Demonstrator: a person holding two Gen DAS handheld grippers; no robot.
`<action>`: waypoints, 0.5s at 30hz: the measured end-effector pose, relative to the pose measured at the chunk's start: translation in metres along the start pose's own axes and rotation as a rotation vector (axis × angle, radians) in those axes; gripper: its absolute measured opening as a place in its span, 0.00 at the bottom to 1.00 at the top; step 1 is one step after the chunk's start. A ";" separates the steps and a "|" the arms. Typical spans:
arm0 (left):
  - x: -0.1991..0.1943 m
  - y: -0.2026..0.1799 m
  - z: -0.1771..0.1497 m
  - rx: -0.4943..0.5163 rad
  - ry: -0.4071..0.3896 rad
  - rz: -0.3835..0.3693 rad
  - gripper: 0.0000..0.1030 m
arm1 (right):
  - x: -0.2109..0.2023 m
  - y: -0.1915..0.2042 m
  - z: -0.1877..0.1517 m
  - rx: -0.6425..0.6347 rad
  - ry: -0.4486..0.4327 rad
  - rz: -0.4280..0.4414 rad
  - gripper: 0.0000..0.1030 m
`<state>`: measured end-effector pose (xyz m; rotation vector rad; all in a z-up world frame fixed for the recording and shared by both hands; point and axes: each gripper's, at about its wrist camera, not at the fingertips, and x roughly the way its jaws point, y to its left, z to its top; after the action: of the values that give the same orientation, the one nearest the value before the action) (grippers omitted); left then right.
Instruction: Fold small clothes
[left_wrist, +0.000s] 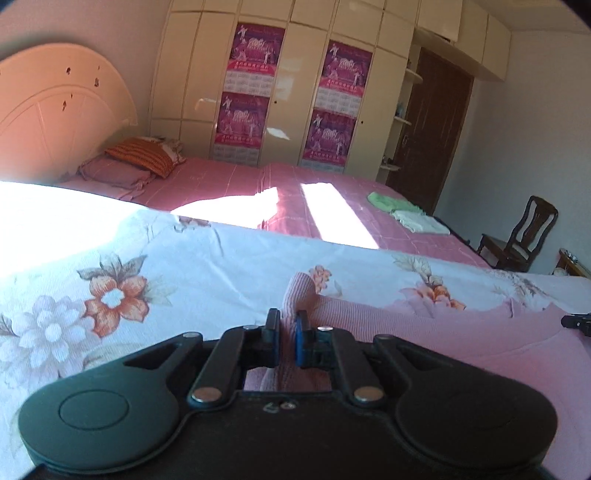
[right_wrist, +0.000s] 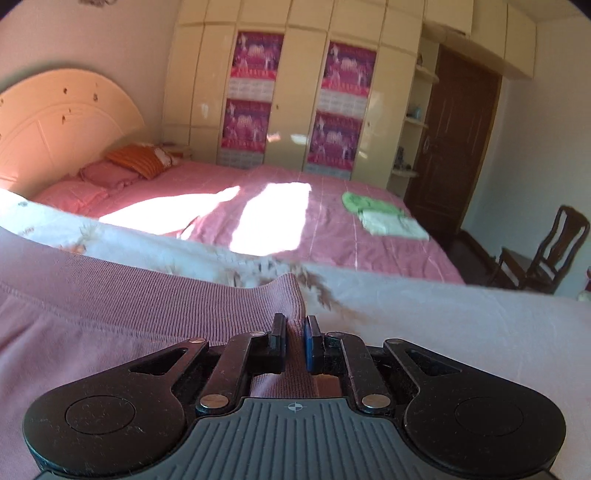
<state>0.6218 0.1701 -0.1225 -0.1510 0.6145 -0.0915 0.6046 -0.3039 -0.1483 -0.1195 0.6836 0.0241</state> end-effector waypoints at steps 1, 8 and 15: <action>0.007 -0.002 0.000 0.011 0.034 0.014 0.07 | 0.005 0.000 -0.004 0.013 0.000 -0.003 0.08; 0.001 0.001 0.009 0.008 0.056 0.020 0.52 | -0.003 0.004 0.006 0.012 -0.002 -0.100 0.55; -0.027 -0.088 0.001 0.090 0.001 -0.181 0.70 | -0.042 0.066 0.013 -0.080 -0.034 0.188 0.37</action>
<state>0.5968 0.0868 -0.0911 -0.1189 0.5953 -0.2938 0.5759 -0.2359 -0.1190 -0.1309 0.6583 0.2336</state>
